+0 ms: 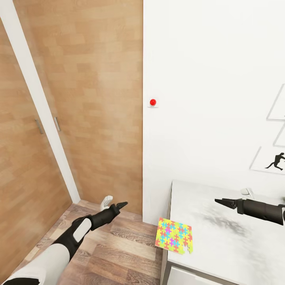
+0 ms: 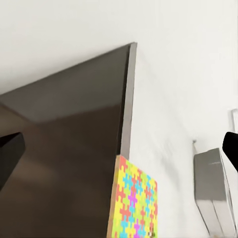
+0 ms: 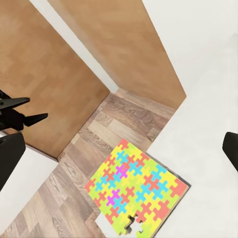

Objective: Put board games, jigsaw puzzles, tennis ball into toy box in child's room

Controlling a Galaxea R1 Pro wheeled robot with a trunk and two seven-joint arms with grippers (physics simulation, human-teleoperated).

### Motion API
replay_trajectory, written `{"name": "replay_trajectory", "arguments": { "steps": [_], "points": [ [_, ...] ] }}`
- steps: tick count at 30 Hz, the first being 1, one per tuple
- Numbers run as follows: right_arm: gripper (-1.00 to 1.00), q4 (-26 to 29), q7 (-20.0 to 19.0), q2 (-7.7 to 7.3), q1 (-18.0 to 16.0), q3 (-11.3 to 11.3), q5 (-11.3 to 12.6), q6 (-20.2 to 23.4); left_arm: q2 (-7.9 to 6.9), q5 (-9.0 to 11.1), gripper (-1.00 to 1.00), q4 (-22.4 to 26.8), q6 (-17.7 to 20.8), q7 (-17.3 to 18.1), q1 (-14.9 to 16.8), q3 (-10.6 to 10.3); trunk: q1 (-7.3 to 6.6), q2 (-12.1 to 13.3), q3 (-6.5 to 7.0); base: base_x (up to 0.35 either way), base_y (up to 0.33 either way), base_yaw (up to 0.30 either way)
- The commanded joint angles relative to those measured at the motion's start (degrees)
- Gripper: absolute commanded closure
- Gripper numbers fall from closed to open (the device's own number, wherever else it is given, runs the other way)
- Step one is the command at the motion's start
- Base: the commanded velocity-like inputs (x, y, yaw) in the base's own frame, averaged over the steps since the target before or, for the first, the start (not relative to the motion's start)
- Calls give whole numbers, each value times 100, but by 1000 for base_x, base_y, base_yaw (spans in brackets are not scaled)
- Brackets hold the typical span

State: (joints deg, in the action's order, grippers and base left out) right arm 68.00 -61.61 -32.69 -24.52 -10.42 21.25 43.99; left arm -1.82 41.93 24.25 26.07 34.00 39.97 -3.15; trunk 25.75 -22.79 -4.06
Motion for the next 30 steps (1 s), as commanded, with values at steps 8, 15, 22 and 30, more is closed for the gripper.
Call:
{"name": "replay_trajectory", "arguments": {
  "steps": [8, 15, 22, 30],
  "points": [
    [-100, 6, -4, -1, -6, -4, 19, 65, 7, 33, -100, 142, 86, -21, 3, -77, 4, -13, -13, 0, 0, 0],
    [-100, 9, -9, -1, -7, -11, 19, 78, 12, 33, -100, 193, 267, -17, 2, -89, 4, -13, -13, 0, 0, 0],
    [-100, 53, -30, -36, -4, -43, 25, 92, 14, 34, -100, 220, 464, -12, 2, -91, 48, -93, -49, 0, 0, 0],
    [-100, 189, -40, -71, 6, -67, 27, 103, 15, 36, -100, 226, 598, -9, 2, -88, 223, -414, -193, 0, 0, 0]
  ]
}}
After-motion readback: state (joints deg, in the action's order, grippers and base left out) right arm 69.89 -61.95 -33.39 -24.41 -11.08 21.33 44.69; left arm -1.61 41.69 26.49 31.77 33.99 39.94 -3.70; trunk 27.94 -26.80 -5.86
